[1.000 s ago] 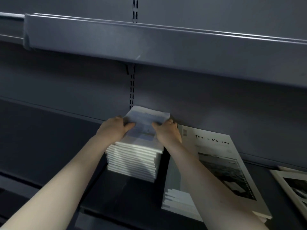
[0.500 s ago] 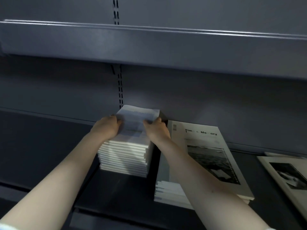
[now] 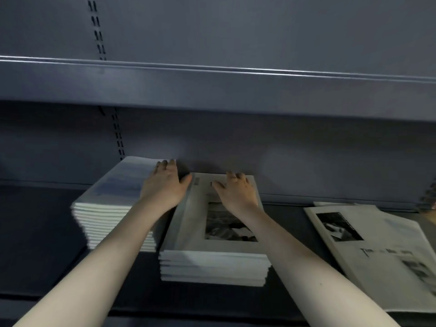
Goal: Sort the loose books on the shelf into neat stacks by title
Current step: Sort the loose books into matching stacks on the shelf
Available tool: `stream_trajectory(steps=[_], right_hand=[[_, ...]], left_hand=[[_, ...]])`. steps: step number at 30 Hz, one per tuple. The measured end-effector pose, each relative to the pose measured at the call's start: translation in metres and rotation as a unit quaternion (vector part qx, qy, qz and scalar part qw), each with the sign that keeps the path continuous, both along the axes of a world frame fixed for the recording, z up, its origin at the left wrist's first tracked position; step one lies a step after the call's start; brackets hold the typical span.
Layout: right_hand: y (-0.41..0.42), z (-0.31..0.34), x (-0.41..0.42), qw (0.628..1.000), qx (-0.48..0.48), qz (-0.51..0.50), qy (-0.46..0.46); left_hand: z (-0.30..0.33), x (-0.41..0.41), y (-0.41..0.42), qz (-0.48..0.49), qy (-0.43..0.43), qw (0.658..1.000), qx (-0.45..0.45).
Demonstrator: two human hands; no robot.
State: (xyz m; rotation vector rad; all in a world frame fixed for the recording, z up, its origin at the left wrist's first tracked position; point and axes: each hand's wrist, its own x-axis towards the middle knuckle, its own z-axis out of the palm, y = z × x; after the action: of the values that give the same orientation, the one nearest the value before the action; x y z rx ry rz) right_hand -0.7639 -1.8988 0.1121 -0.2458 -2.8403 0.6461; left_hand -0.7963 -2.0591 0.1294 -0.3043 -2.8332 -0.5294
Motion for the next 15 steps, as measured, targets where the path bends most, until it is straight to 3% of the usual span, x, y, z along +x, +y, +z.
stream_trajectory(steps=[5, 15], right_hand=[[0.07, -0.009, 0.029, 0.997, 0.055, -0.055, -0.026], [0.193, -0.025, 0.082, 0.986, 0.074, -0.136, -0.058]], left_hand=[[-0.009, 0.02, 0.054, -0.027, 0.007, 1.0, -0.016], [-0.019, 0.063, 0.166, -0.08, -0.034, 0.994, -0.059]])
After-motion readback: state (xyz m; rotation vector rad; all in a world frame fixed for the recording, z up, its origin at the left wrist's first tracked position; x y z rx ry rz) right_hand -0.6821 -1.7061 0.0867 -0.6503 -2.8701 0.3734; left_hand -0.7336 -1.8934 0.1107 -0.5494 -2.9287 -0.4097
